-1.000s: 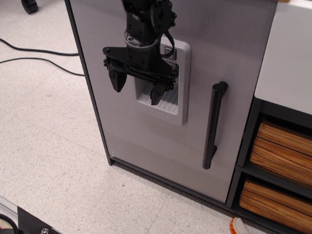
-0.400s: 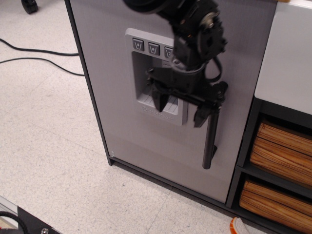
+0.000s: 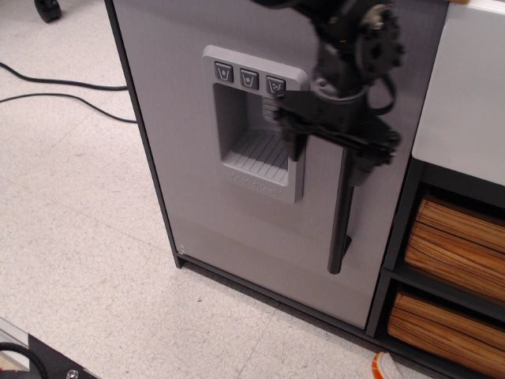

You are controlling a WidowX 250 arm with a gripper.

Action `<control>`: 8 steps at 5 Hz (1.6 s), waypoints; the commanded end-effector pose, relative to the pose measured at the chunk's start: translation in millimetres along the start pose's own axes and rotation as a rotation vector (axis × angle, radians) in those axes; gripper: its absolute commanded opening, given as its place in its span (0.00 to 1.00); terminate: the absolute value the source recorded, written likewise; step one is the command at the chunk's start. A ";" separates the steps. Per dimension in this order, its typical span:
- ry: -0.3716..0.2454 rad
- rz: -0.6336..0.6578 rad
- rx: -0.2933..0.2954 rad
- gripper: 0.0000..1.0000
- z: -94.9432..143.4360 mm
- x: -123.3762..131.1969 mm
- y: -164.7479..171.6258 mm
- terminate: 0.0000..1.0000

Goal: Open fridge

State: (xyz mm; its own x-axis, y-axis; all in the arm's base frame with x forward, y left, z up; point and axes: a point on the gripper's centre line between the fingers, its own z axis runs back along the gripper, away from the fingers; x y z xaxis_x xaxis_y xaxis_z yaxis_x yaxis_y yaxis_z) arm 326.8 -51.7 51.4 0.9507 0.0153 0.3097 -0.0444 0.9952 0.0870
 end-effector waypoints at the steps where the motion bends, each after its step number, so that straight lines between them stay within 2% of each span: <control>1: -0.046 -0.039 -0.025 1.00 4.7 31.6 -14.0 0.00; 2: -0.052 -0.047 -0.039 1.00 0.5 41.9 -12.5 0.00; 3: -0.064 -0.128 -0.054 0.00 -0.1 41.0 -13.4 0.00; 4: -0.083 -0.158 -0.098 0.00 1.5 38.8 -13.7 0.00; 5: -0.100 -0.164 -0.103 0.00 8.5 27.2 -11.4 0.00; 7: -0.101 -0.181 -0.112 0.00 21.9 -9.9 3.5 0.00; 8: -0.075 -0.213 -0.137 0.00 31.4 -33.4 17.5 0.00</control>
State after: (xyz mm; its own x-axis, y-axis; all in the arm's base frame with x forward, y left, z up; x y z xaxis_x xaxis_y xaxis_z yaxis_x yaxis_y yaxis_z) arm 274.5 -36.8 49.9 0.9370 -0.1931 0.2912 0.1966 0.9803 0.0175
